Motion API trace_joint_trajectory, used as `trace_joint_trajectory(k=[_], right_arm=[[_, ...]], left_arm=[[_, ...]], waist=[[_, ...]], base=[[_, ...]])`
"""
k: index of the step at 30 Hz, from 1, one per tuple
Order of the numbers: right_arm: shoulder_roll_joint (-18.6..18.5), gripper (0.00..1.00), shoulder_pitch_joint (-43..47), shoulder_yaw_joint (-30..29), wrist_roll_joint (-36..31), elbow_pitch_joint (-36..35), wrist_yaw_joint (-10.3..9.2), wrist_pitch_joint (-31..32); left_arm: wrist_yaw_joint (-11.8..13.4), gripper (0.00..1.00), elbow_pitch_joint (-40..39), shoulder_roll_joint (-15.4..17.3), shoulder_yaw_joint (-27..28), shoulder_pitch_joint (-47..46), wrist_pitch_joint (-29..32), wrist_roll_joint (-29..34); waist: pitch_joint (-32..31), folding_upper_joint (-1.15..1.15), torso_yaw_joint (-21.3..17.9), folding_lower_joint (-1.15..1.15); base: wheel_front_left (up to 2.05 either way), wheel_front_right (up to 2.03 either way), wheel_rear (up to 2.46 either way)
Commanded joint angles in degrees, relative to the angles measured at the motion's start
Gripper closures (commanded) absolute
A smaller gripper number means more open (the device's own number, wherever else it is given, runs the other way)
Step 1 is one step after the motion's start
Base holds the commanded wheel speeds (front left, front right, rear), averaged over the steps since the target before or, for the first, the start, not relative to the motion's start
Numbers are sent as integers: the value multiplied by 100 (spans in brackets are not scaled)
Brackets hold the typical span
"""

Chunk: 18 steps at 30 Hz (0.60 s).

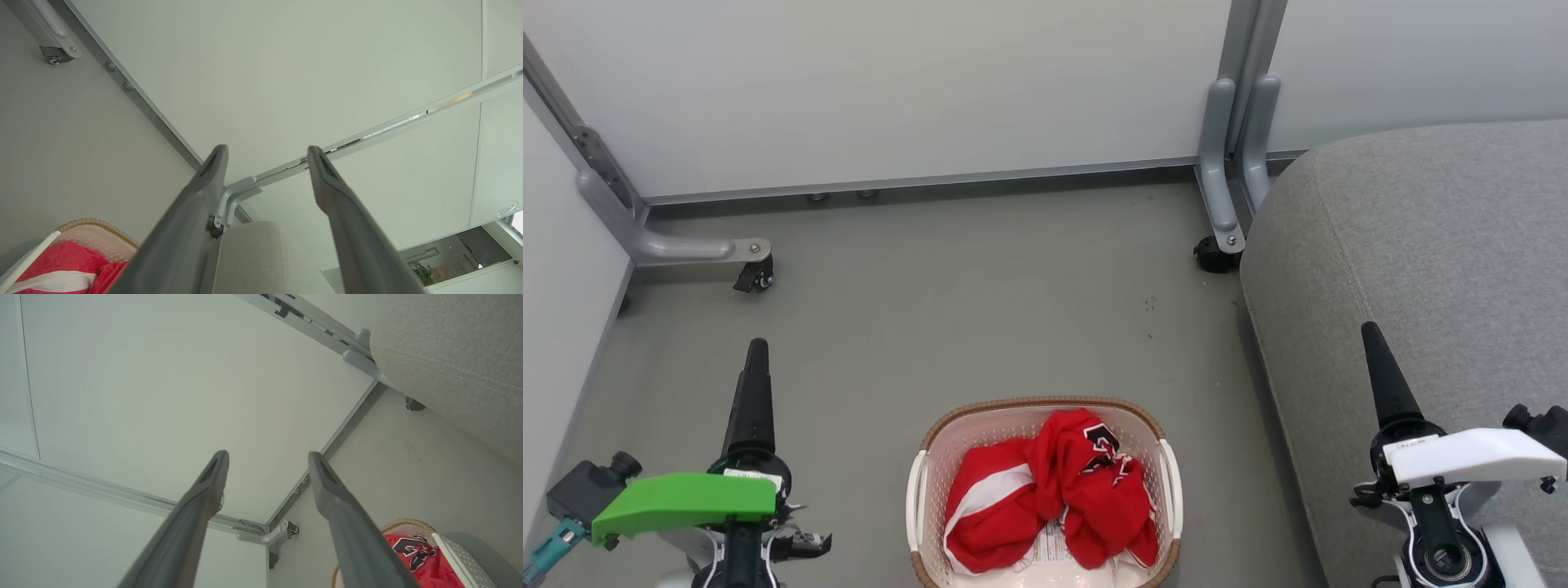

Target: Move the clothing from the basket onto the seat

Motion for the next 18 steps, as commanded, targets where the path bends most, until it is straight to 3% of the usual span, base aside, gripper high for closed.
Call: trace_joint_trajectory(k=[1,18], right_arm=[[-70,0,-2,38,-293,-144,3,-64],[-130,0,136,268,-2233,-296,3,-403]], left_arm=[[-14,0,-123,76,-21,-79,-64,280],[-18,0,-178,180,-283,38,-403,2007]], waist=[[0,0,1,0],[10,0,30,0]], base=[[0,0,0],[0,0,0]])
